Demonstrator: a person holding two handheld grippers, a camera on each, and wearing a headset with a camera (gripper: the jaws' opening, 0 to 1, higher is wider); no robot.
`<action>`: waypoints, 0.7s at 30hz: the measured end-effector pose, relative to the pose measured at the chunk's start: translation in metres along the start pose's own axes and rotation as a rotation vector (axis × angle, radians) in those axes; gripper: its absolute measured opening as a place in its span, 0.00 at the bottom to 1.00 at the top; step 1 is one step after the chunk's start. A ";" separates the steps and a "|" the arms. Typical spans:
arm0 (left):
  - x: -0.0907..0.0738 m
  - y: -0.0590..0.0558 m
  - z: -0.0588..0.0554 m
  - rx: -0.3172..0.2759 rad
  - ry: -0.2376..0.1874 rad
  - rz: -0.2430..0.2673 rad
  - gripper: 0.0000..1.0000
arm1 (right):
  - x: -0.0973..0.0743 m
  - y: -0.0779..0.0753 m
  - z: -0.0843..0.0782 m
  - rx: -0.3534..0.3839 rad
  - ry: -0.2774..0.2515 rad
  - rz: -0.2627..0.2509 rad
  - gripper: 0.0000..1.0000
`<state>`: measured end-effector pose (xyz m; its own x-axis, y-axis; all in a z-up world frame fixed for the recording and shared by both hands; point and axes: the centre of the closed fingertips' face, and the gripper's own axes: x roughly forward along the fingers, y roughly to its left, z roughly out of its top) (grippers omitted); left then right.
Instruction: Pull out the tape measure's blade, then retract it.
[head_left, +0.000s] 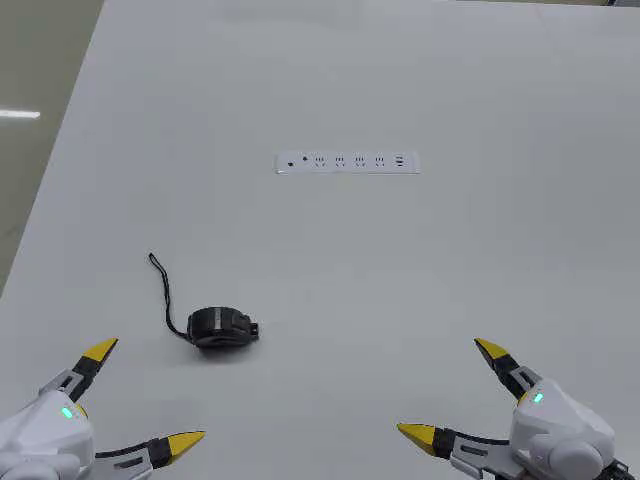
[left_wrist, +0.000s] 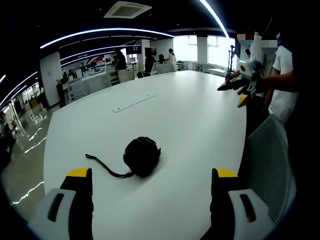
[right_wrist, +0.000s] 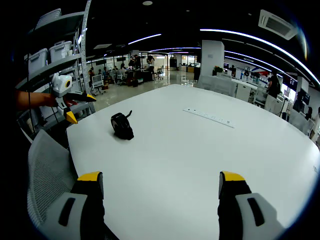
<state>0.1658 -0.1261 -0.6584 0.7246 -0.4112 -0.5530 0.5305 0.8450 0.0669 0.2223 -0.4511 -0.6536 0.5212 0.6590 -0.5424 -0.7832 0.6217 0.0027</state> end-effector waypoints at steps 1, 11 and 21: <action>0.000 0.000 0.000 0.001 -0.001 0.003 0.99 | 0.000 0.000 0.000 -0.001 -0.001 0.001 0.97; -0.001 0.000 -0.001 -0.006 0.006 0.002 0.99 | -0.001 0.004 -0.003 -0.009 0.007 0.007 0.97; -0.001 0.000 0.000 -0.011 0.004 0.007 0.99 | 0.000 0.003 -0.005 -0.006 0.006 0.008 0.97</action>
<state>0.1650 -0.1257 -0.6574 0.7265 -0.4041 -0.5558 0.5208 0.8514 0.0618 0.2177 -0.4514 -0.6579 0.5129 0.6614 -0.5472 -0.7895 0.6138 0.0018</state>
